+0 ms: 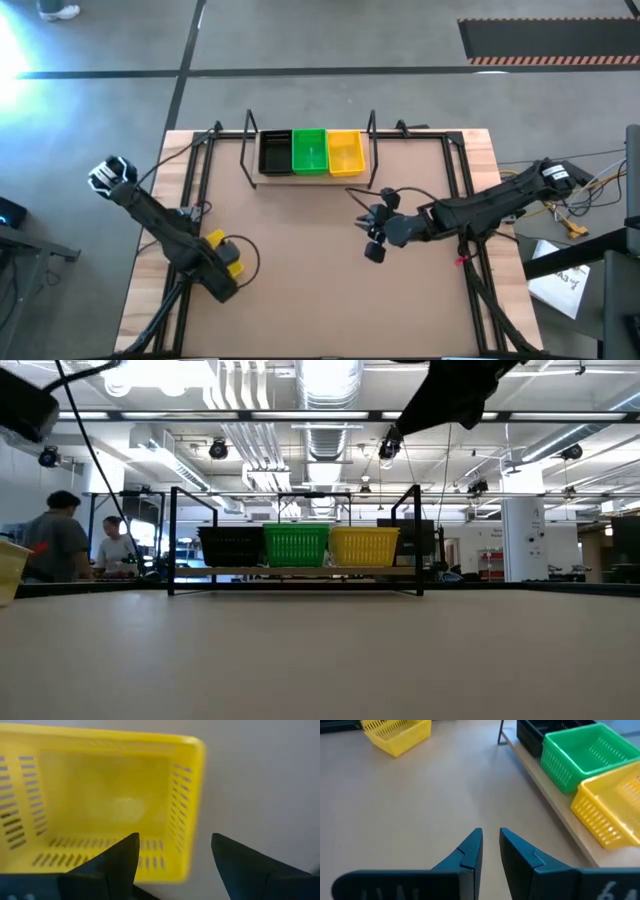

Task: Stack baskets on shelf by color
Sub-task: Stack the yellow basket on the yellow basket on the shelf

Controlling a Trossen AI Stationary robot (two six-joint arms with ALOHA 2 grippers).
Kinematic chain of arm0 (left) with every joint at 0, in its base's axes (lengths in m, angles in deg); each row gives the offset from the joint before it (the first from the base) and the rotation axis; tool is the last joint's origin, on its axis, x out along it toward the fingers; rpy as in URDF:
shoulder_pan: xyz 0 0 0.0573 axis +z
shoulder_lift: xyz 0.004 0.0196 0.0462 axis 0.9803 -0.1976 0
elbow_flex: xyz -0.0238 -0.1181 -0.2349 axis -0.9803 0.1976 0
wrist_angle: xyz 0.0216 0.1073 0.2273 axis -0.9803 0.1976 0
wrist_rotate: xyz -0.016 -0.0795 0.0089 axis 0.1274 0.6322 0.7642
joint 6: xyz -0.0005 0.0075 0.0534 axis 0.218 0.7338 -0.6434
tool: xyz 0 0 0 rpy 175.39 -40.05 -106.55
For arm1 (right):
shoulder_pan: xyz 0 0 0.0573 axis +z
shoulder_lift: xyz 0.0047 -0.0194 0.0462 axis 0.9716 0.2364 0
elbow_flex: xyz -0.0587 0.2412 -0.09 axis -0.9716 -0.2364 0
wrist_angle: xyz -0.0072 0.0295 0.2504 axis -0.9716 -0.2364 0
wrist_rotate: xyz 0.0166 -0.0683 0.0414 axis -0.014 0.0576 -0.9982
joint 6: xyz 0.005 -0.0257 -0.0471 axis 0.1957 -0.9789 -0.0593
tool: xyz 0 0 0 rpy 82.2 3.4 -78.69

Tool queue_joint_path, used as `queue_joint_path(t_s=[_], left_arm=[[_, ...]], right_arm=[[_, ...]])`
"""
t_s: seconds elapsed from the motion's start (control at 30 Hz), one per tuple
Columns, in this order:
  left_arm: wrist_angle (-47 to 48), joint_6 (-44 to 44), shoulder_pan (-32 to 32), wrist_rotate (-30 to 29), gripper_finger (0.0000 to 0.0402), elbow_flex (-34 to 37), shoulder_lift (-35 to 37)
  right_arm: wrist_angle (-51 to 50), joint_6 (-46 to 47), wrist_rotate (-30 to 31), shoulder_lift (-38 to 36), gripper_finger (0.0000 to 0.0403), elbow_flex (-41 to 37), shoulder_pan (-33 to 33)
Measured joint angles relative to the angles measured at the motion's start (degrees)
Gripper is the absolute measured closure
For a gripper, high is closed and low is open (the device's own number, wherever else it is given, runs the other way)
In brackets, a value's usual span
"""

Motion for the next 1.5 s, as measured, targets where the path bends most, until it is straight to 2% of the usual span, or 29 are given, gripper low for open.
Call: queue_joint_path(t_s=[0.17,0.43,0.77,0.9,1.03,1.2,1.3,1.5], left_arm=[[-0.24,-0.02,0.11,-1.47,0.0196,2.53,-2.61],[-3.10,-0.02,0.11,-2.94,0.0301,3.61,-5.91],[-2.66,-1.85,0.13,-2.87,0.0396,1.38,-6.88],[-2.73,-10.20,1.03,-2.44,0.0400,-4.82,-6.70],[-2.74,-19.70,5.64,-2.44,0.0401,-13.91,-6.66],[-5.59,-33.17,17.47,-5.62,0.0401,-28.26,-8.36],[-11.09,-44.49,25.41,-8.51,0.0401,-37.01,-12.18],[-23.80,-61.95,39.34,-8.68,0.0401,-49.43,-22.88]], right_arm=[[-0.11,-1.80,0.26,-0.71,0.0346,1.12,0.00],[-0.27,-1.89,0.44,-1.12,0.0346,1.70,0.00],[-1.24,-1.90,0.13,-1.52,0.0346,1.70,0.01],[-10.60,-0.11,-1.27,-3.39,0.0346,4.68,0.15],[-25.50,1.77,-1.55,-5.45,0.0346,10.24,0.17],[-36.88,5.67,-1.48,-8.55,0.0346,15.00,1.14],[-38.40,9.93,-1.51,-11.12,0.0346,14.53,3.56],[-39.11,16.32,-1.06,-14.66,0.0346,10.19,9.77]])
